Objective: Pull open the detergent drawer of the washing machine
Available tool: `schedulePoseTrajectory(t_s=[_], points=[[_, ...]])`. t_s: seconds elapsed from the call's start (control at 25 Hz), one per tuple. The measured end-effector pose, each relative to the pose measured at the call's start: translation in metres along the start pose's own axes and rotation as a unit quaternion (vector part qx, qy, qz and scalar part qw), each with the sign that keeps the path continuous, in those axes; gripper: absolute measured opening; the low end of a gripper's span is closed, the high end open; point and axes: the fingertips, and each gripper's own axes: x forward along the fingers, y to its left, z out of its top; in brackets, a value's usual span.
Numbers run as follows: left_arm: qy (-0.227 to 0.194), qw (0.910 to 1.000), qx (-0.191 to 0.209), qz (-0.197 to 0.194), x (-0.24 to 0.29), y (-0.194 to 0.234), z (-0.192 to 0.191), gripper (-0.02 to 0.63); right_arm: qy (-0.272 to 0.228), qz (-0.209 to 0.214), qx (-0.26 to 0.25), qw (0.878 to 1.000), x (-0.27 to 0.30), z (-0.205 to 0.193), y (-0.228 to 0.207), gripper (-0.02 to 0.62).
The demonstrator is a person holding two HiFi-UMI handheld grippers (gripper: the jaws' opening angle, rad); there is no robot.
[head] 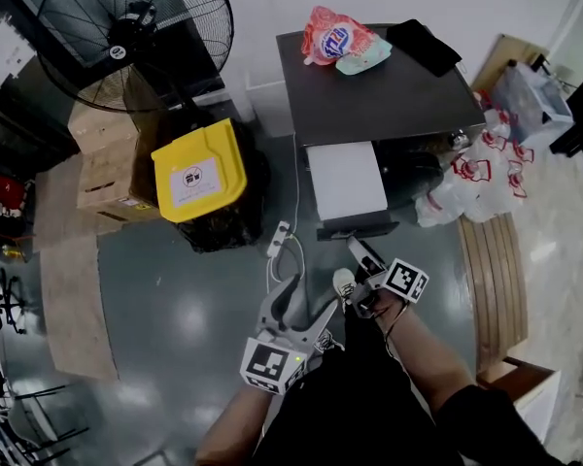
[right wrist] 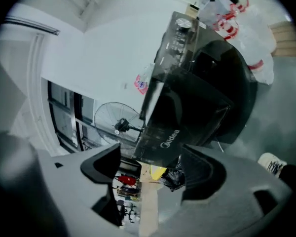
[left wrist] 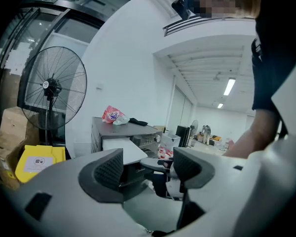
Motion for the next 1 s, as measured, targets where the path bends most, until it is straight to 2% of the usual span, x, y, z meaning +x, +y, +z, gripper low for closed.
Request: schedulePoseTrajectory(t_s=[0.08, 0.12, 0.16, 0.24, 0.32, 0.44, 0.56, 0.64, 0.72, 0.8, 1.0], points=[[-0.005, 1.0, 0.0, 0.004, -0.006, -0.003, 0.004, 0.291, 0.017, 0.019, -0.086, 0.996, -0.01, -0.002, 0.026, 0.298], [-0.008, 1.0, 0.002, 0.004, -0.008, -0.004, 0.004, 0.291, 0.024, 0.028, -0.139, 0.99, -0.016, -0.001, 0.04, 0.194], [-0.01, 0.9999, 0.004, 0.004, -0.009, -0.007, 0.004, 0.291, 0.03, 0.036, -0.187, 0.981, -0.023, 0.0, 0.055, 0.114], [-0.014, 0.9999, 0.007, 0.002, -0.011, -0.013, 0.01, 0.29, 0.039, 0.05, -0.268, 0.961, -0.037, 0.002, 0.086, 0.003], [-0.021, 0.9997, 0.011, 0.001, -0.012, -0.02, 0.017, 0.272, 0.045, 0.063, -0.348, 0.934, -0.05, 0.002, 0.117, -0.002], [-0.032, 0.9993, 0.022, 0.001, -0.013, -0.032, 0.024, 0.223, 0.045, 0.076, -0.465, 0.881, -0.073, 0.003, 0.161, -0.003], [-0.042, 0.9986, 0.028, 0.013, -0.014, -0.046, 0.033, 0.124, 0.031, 0.082, -0.557, 0.826, -0.1, 0.007, 0.196, -0.003], [-0.043, 0.9983, 0.029, 0.025, -0.012, -0.055, 0.034, 0.046, 0.02, 0.09, -0.592, 0.801, -0.121, 0.013, 0.213, -0.003], [-0.039, 0.9981, 0.028, 0.039, -0.011, -0.066, 0.031, 0.021, 0.014, 0.106, -0.606, 0.788, -0.142, 0.017, 0.226, -0.002], [-0.037, 0.9977, 0.022, 0.053, -0.01, -0.081, 0.027, 0.015, 0.015, 0.12, -0.61, 0.783, -0.165, 0.02, 0.235, -0.002], [-0.041, 0.9965, 0.01, 0.072, -0.012, -0.138, 0.017, 0.012, 0.022, 0.143, -0.594, 0.791, -0.223, 0.028, 0.232, 0.0]])
